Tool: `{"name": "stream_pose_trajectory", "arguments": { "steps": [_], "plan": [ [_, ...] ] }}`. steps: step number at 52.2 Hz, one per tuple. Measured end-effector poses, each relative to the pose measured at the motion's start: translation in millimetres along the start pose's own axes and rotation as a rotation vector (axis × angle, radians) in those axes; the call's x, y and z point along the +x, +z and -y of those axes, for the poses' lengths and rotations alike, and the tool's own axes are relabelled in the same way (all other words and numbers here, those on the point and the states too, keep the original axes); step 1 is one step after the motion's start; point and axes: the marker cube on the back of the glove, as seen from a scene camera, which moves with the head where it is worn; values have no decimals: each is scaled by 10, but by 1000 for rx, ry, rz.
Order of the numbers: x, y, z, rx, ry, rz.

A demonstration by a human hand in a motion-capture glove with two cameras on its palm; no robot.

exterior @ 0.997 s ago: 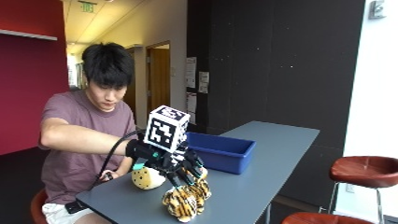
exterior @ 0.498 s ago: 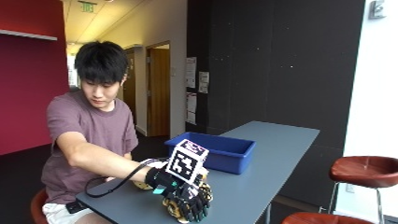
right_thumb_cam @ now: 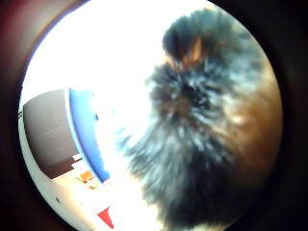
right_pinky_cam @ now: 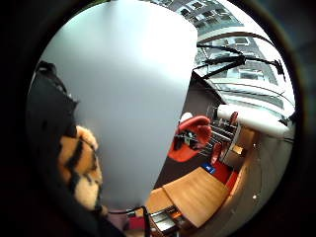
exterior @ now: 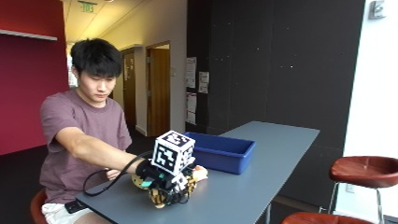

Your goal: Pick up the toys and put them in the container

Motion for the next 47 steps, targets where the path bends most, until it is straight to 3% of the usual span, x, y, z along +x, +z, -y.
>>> {"name": "stream_pose_trajectory", "arguments": {
  "steps": [5, 14, 26, 33, 41, 45, 47],
  "plan": [
    [32, -364, -253, 12, -6, 57],
    [-76, -1538, -793, 174, -18, 85],
    [-1502, -2624, -1311, 338, -155, -2],
    [-2560, -2677, -1231, 353, -304, 15],
    [-3646, -2326, -850, 338, -495, -83],
    [-4103, -2099, -539, 334, -457, -118],
    [-4221, -1986, -418, 335, -510, -165]
  ]
}}
